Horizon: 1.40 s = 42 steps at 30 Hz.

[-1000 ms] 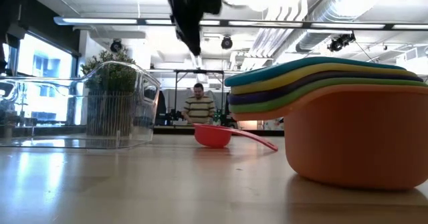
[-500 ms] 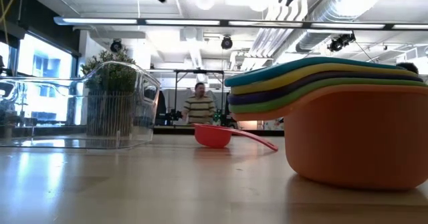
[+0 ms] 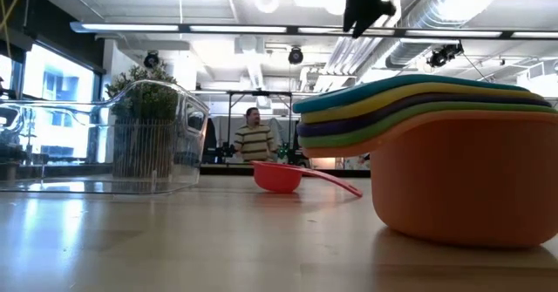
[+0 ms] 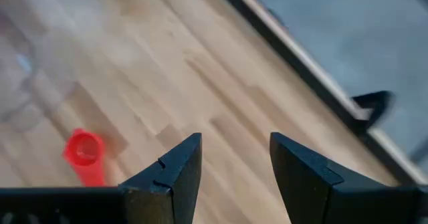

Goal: Nest measuring cups in basket
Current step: Stack the red measuring cup on top of the light blue measuring cup

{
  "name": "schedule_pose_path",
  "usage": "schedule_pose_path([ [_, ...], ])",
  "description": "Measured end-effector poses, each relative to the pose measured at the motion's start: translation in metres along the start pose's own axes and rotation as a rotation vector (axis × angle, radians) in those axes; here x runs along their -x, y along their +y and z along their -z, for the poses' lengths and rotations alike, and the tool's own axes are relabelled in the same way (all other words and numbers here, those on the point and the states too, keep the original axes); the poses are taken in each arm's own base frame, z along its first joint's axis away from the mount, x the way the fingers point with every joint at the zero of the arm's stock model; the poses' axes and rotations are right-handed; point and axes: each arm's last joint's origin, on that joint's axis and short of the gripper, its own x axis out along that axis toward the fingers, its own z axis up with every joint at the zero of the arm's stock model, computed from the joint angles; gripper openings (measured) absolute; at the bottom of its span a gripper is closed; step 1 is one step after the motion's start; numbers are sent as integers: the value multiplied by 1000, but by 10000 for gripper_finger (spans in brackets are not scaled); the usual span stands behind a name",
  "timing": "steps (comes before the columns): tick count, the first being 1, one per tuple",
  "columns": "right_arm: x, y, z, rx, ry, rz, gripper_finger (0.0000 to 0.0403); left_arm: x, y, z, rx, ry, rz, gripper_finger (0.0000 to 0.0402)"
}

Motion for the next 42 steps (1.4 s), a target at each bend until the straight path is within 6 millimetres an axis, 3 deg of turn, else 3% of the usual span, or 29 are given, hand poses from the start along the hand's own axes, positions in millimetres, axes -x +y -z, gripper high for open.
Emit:
schedule_pose_path([
  [9, -37, 28, 10, -35, 54, -125, 170, 38, 17, 26, 27, -107, -28, 95],
  [16, -62, 52, 24, -60, 76, -159, 170, 52, 23, 37, 39, -154, -9, 95],
  [24, -94, 82, 38, 46, 44, -348, 170, 54, 23, 39, 10, -161, -8, 95],
  [29, -114, 98, 47, 64, -45, -375, 170, 53, 23, 38, -4, -158, -8, 95],
  [42, -149, 108, 75, 111, -81, -403, 170, 53, 23, 38, 15, -157, -7, 95],
])
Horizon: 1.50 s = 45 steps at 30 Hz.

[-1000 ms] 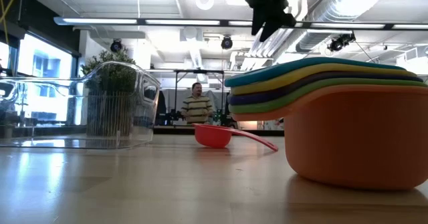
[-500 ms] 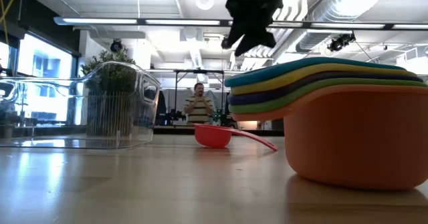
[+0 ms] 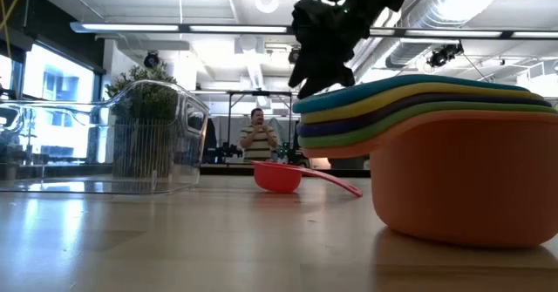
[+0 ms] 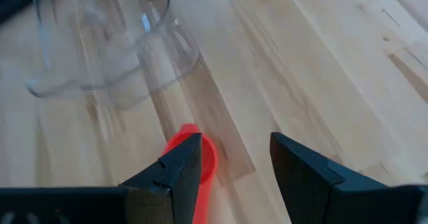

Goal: Nest measuring cups in basket
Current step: Stack the red measuring cup on top of the light blue measuring cup

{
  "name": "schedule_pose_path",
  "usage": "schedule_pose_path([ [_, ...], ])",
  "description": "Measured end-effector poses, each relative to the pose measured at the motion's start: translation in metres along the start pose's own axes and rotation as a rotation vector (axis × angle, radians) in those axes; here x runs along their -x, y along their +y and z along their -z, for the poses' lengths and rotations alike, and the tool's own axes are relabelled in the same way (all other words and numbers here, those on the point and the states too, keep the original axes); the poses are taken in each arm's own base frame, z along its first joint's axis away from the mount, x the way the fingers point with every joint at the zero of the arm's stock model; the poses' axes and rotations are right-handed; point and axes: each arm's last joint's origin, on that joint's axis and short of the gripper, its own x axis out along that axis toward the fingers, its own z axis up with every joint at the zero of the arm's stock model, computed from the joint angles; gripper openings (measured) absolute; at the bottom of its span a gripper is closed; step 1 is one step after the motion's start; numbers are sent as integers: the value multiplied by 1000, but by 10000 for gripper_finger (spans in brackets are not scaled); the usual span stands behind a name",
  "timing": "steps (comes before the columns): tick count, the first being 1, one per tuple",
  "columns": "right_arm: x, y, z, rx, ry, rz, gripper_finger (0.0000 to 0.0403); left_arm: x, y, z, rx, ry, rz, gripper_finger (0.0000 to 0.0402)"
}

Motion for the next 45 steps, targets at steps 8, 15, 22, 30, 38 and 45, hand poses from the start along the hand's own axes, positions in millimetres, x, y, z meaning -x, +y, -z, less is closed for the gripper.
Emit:
schedule_pose_path([
  [8, -31, 19, 17, 233, 44, -15, 170, -1, 0, -1, 0, 3, -1, 95],
  [15, -55, 26, 28, 274, 76, 11, 170, -4, -1, -2, -2, 10, -5, 95],
  [22, -71, 23, 34, 271, 104, 21, 170, -7, -3, -4, -6, 21, -8, 95],
  [30, -97, 18, 43, 271, 147, 15, 170, -8, -3, -4, -6, 22, -8, 95],
  [38, -111, 14, 51, 264, 188, 26, 168, -8, -3, -4, -6, 22, -8, 95],
  [45, -111, 14, 51, 170, 197, 6, 96, -8, -3, -4, -7, 22, -8, 95],
])
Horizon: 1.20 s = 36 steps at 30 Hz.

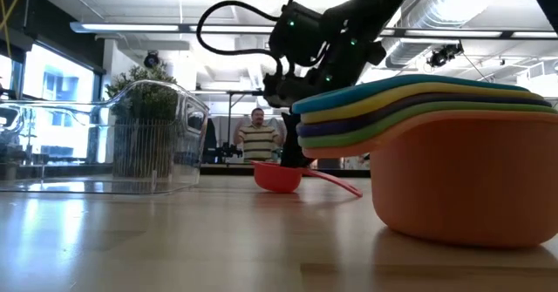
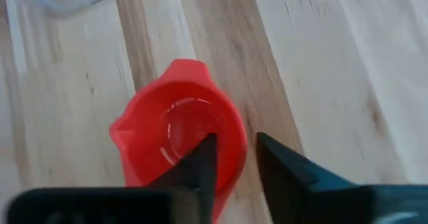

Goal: Nest measuring cups in basket
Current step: Stack the red measuring cup on top of the light blue measuring cup

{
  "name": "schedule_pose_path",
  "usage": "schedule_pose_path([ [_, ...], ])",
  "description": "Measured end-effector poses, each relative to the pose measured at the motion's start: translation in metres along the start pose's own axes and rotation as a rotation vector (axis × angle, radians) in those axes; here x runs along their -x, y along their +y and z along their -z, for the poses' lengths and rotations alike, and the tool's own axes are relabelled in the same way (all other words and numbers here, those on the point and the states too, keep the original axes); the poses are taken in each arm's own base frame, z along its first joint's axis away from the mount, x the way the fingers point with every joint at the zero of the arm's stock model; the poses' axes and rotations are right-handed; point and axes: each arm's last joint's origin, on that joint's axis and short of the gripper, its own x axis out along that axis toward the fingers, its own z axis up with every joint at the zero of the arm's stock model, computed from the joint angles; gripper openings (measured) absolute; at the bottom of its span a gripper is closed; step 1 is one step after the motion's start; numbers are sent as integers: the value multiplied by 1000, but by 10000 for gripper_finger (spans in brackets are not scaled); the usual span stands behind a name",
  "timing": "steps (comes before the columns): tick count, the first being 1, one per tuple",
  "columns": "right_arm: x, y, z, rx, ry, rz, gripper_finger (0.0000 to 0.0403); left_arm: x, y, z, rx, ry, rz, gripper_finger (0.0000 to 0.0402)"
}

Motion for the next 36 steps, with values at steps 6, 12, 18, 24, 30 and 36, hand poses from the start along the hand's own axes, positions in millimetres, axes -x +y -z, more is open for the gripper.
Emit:
schedule_pose_path([
  [6, 0, 2, 1, -117, 14, -39, 9, 0, 0, 0, 1, 1, 0, 95],
  [12, 1, 4, 2, -316, 46, -66, 7, 0, 0, 2, -4, 18, -4, 95],
  [18, 15, 13, -1, -553, 23, -88, 6, 0, 1, 5, 9, 53, -12, 95],
  [24, 45, 43, -3, -814, -59, -108, 4, 0, 1, 7, -44, 67, -14, 95],
  [30, 65, 76, 6, -1020, -157, -93, 3, 0, 1, 7, -102, 68, -11, 95],
  [36, 70, 109, 24, -1143, -196, -85, 2, 0, 1, 7, -178, 68, -8, 95],
])
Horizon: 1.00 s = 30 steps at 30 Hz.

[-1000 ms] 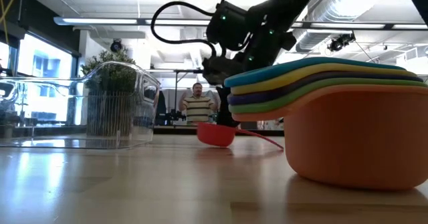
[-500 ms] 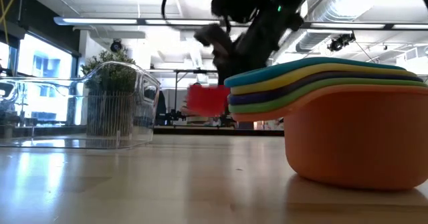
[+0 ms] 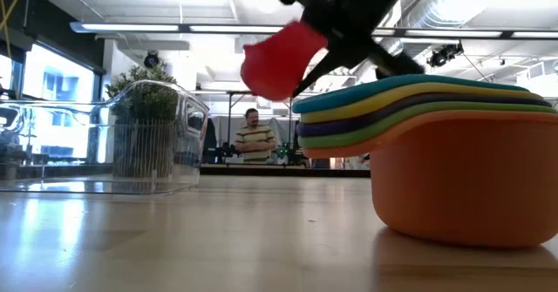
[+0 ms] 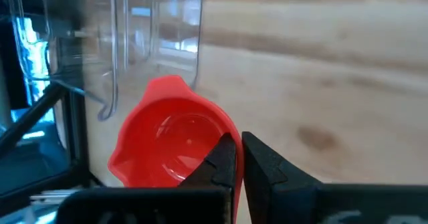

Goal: Nest measuring cups in basket
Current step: Stack the red measuring cup on top of the light blue measuring cup

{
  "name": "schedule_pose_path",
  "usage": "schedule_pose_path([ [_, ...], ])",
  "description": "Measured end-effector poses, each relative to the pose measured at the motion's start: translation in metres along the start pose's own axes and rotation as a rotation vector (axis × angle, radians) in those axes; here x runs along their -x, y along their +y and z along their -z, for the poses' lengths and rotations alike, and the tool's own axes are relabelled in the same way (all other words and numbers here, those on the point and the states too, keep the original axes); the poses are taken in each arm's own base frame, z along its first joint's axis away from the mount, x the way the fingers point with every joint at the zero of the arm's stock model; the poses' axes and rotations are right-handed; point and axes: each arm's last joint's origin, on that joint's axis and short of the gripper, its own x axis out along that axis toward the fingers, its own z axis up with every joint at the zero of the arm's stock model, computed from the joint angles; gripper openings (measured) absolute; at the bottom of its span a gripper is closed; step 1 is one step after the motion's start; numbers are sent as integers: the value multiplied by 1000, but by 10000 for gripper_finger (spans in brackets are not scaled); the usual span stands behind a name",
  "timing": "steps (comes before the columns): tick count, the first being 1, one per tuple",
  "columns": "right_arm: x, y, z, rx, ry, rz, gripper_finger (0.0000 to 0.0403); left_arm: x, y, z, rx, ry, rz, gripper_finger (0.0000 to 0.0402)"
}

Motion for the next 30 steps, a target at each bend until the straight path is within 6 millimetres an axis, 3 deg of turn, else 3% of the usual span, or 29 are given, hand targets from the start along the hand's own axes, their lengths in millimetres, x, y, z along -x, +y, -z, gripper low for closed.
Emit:
schedule_pose_path([
  [12, 19, -12, 64, -146, 109, 56, 1, 0, 0, 0, -62, 0, 2, 95],
  [17, 45, -1, 82, -172, 103, 134, 1, 0, 0, 0, -62, 0, 2, 95],
  [23, 83, 5, 96, -227, -30, 246, 1, 0, 0, 0, -61, 0, 2, 95],
  [30, 75, 6, 119, -227, -27, 327, 1, 0, 0, 0, -62, 0, 2, 95],
])
